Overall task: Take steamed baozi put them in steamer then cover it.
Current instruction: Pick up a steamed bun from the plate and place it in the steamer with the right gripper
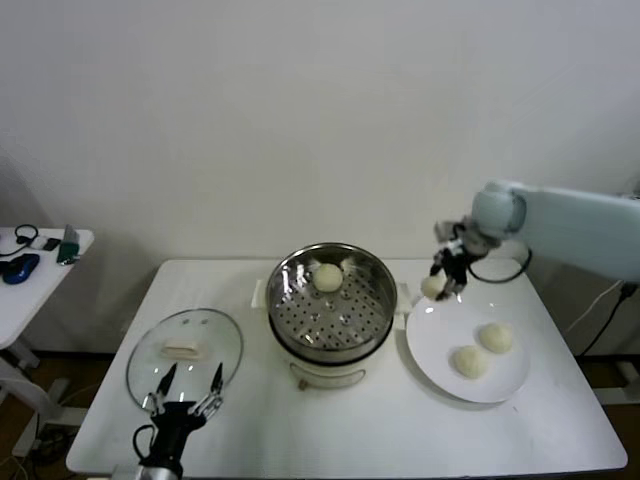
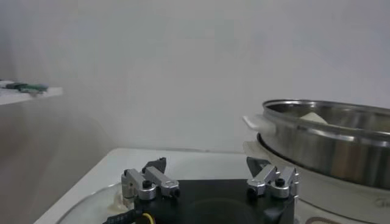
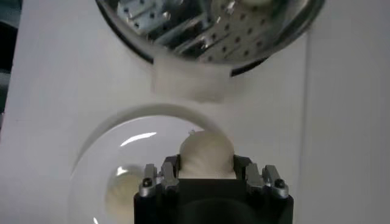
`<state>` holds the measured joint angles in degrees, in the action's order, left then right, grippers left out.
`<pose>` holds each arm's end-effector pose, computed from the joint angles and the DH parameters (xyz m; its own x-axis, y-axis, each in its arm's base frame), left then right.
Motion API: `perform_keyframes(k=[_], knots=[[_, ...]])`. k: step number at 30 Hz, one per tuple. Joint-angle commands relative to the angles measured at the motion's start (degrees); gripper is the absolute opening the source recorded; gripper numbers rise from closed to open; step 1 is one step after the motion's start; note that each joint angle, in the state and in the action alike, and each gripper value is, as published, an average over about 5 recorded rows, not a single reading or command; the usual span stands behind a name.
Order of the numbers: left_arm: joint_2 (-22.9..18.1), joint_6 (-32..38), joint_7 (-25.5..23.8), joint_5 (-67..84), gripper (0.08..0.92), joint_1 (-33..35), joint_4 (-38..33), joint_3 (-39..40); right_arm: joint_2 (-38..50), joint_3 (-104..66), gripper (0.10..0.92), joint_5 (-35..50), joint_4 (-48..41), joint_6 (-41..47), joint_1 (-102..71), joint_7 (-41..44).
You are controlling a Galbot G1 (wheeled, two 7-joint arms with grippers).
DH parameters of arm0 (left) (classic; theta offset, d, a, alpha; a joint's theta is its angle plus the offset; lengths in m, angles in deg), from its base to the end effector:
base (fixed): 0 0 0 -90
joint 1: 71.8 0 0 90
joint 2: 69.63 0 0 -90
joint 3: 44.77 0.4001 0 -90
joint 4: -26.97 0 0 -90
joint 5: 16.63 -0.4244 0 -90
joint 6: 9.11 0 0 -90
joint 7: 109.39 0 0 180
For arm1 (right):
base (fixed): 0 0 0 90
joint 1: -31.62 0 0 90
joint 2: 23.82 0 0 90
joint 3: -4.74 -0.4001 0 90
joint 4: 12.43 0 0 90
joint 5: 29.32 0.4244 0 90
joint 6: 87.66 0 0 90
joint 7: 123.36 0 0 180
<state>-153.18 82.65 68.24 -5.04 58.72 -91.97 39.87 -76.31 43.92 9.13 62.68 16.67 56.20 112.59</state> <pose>0.1579 0.0564 -0.3844 -0.9869 0.0126 0.1611 0.0032 0.9983 -0.0589 0.6511 -0.0578 0.0129 -0.2320 -0.1727 0.9573 -0.9584 -0.1275 -0.2553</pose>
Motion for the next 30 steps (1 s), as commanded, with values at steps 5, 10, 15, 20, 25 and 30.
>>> perform_keyframes(k=[5, 10, 15, 20, 25, 30], knots=[[0.28, 0.07, -0.02, -0.04, 0.823, 0.12, -0.77, 0.30, -14.46, -0.45, 0.593, 17.33, 10.45, 4.50, 18.75, -1.93], [0.09, 0.08, 0.01, 0.03, 0.823, 0.49, -1.43, 0.20, -20.67, -2.09, 0.588, 18.47, 14.28, 9.09, 11.66, -9.02], [-0.16, 0.05, 0.02, -0.02, 0.823, 0.83, -1.84, 0.11, -25.47, -1.87, 0.589, 14.85, 11.22, 11.55, 2.57, -12.91], [-0.15, 0.22, 0.07, 0.22, 0.823, 1.18, -1.84, -0.28, -27.80, -1.83, 0.586, 11.11, 6.37, 13.64, -4.89, -15.67], [-0.14, 0.36, 0.11, 0.42, 0.823, 1.00, -1.46, -0.48, -28.83, -2.22, 0.585, 8.45, 3.65, 14.68, -10.06, -17.46], [-0.20, 0.37, 0.14, 0.46, 0.823, 0.59, -1.23, -0.46, -29.56, -3.02, 0.585, 4.98, -0.08, 14.90, -14.08, -19.01]])
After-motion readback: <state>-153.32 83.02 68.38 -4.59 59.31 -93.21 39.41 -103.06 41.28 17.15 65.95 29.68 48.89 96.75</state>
